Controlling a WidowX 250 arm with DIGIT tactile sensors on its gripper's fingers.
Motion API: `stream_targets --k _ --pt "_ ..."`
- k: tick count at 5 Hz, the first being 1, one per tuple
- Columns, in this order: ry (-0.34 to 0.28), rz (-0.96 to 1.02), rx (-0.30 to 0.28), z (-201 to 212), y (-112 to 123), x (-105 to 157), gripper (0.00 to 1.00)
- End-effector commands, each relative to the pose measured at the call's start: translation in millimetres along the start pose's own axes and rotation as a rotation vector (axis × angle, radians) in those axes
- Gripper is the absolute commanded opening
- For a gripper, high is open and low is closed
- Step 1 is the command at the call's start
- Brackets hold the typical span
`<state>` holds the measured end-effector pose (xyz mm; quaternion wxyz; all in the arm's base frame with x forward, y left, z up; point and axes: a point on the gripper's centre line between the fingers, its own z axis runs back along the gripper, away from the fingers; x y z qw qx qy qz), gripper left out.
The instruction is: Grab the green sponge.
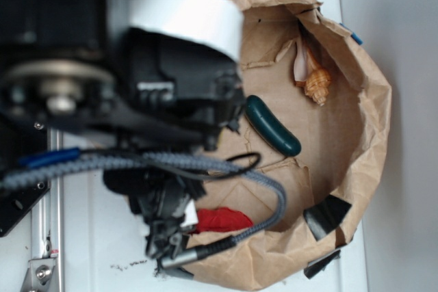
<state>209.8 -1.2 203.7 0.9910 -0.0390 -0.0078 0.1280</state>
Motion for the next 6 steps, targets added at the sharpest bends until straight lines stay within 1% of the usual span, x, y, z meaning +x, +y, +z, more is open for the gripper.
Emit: stream_targets --k 1,2,3,4,5,6 --pt "-0.088 0.118 0.095 -43 25 35 1.0" --pt "-0.116 0.155 0.118 -69 38 56 1.0" --pt "-0.113 0.175 0.101 -89 39 73 1.0" --pt "-0.075 0.155 0.064 -112 42 78 1.0" --pt "-0.016 0.141 0.028 -135 38 76 1.0" --pt "-0.003 0.127 0.039 -144 40 70 1.0"
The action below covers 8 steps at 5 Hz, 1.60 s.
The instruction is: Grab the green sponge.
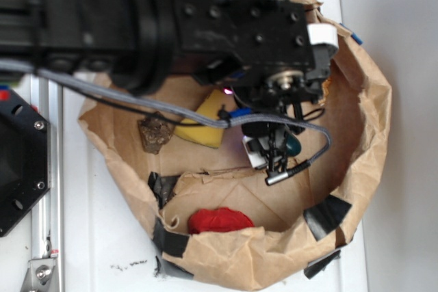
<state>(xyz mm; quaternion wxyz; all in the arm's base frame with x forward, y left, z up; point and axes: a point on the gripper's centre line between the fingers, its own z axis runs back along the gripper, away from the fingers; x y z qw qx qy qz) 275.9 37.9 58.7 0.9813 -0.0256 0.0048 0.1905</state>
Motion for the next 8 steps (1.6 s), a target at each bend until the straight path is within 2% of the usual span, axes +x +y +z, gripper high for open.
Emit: stream_targets --k 1,2,3,4,5,6,8 --pt "-0.012 -0.022 0.034 -4 9 -14 1.0" --pt "-0.016 -0.033 0.03 4 10 -25 1.0" --pt "-0.056 -0.019 -0.011 22 11 -26 1.0" --pt "-0.132 0.054 -0.026 44 17 -23 1.0" --pt "-0.105 0.109 -0.031 41 21 -26 1.0" --pt "-0.153 0.223 -0.102 25 27 -23 1.0" --pt "-0.137 0.243 -0.115 19 23 -21 1.0"
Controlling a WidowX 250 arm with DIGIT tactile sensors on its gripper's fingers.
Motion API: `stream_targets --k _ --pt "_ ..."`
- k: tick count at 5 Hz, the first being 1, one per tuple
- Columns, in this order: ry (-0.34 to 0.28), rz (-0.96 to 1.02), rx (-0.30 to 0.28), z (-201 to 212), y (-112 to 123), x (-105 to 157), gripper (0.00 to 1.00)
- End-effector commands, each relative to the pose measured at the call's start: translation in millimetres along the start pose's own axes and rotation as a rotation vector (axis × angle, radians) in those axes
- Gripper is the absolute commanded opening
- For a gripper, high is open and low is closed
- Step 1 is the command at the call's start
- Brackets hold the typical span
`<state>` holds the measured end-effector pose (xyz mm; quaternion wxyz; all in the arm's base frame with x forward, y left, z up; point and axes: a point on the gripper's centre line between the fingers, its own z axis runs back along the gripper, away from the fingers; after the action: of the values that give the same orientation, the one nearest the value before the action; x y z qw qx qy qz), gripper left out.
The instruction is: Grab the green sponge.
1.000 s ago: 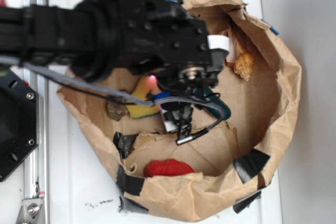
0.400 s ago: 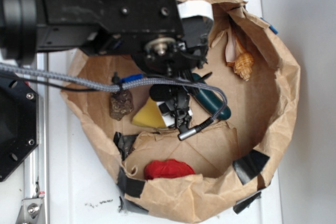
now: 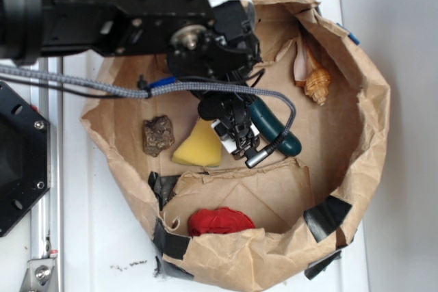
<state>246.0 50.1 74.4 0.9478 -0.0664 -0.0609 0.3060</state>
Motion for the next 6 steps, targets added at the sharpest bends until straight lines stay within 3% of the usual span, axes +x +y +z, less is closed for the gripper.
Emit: stream_targets --k 1,4,6 --pt "-0.022 -0.003 -0.002 0 0 3 1.0" --pt "-0.011 0.002 0.0 0 -2 3 1.0" --pt "-0.019 0.076 -0.068 4 -11 -8 1.0"
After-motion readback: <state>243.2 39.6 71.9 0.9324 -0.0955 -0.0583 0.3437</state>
